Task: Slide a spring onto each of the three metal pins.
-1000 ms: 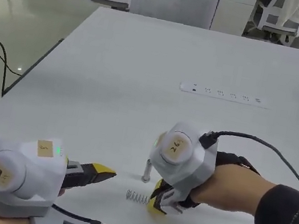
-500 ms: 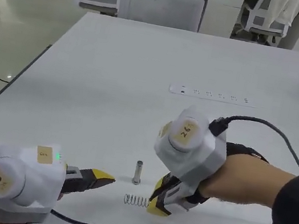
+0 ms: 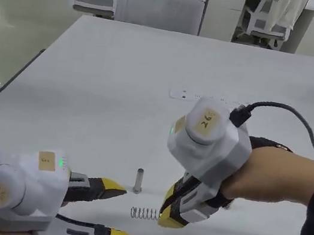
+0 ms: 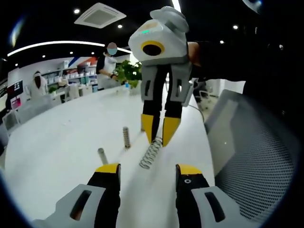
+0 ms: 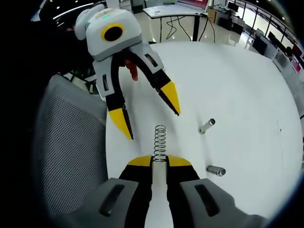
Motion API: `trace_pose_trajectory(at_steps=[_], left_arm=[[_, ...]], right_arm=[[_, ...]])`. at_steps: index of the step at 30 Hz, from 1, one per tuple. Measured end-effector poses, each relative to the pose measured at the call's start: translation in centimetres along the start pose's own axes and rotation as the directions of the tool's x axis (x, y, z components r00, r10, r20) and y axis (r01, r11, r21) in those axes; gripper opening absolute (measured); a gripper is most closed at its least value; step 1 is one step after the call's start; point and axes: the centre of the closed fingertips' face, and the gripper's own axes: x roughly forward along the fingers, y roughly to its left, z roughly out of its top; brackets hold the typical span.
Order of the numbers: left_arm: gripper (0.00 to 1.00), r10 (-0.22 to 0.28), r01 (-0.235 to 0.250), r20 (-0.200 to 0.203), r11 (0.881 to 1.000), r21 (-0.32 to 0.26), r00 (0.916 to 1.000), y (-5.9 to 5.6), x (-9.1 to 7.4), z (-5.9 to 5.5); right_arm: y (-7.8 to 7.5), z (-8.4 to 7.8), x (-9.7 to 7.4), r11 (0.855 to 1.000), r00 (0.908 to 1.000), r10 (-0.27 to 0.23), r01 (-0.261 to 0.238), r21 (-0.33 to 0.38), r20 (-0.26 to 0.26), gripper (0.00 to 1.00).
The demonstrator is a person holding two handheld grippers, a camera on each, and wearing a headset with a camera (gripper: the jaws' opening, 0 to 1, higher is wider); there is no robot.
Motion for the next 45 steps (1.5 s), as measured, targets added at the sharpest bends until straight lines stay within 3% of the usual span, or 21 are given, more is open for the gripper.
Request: trace_pose_trajectory(at_steps=[10, 16, 28, 45], left_arm=[[0.18, -0.02, 0.018, 0.021, 0.998, 0.064, 0.9996, -0.6, 0.0, 0.8], [0.1, -0.022, 0.02, 0.026, 0.996, 0.086, 0.9994, -1.0, 0.1, 1.1], [0.05, -0.02, 0.018, 0.021, 0.994, 0.108, 0.9996, -1.3, 0.3, 1.1], [0.03, -0.017, 0.017, 0.005, 0.996, 0.088, 0.9998, -1.9, 1.3, 1.0]], right_arm=[[0.9, 0.5, -0.5, 1.0, 0.9996, 0.025, -0.025, -0.018, -0.012, 0.07], [1.1, 0.7, -0.8, 0.999, 0.9995, 0.029, -0.029, -0.026, -0.014, 0.07], [1.7, 0.7, -0.9, 0.999, 0.9987, 0.044, -0.045, -0.03, -0.026, 0.07], [1.9, 1.5, -2.4, 0.998, 0.9998, 0.009, -0.008, -0.068, 0.017, 0.07]])
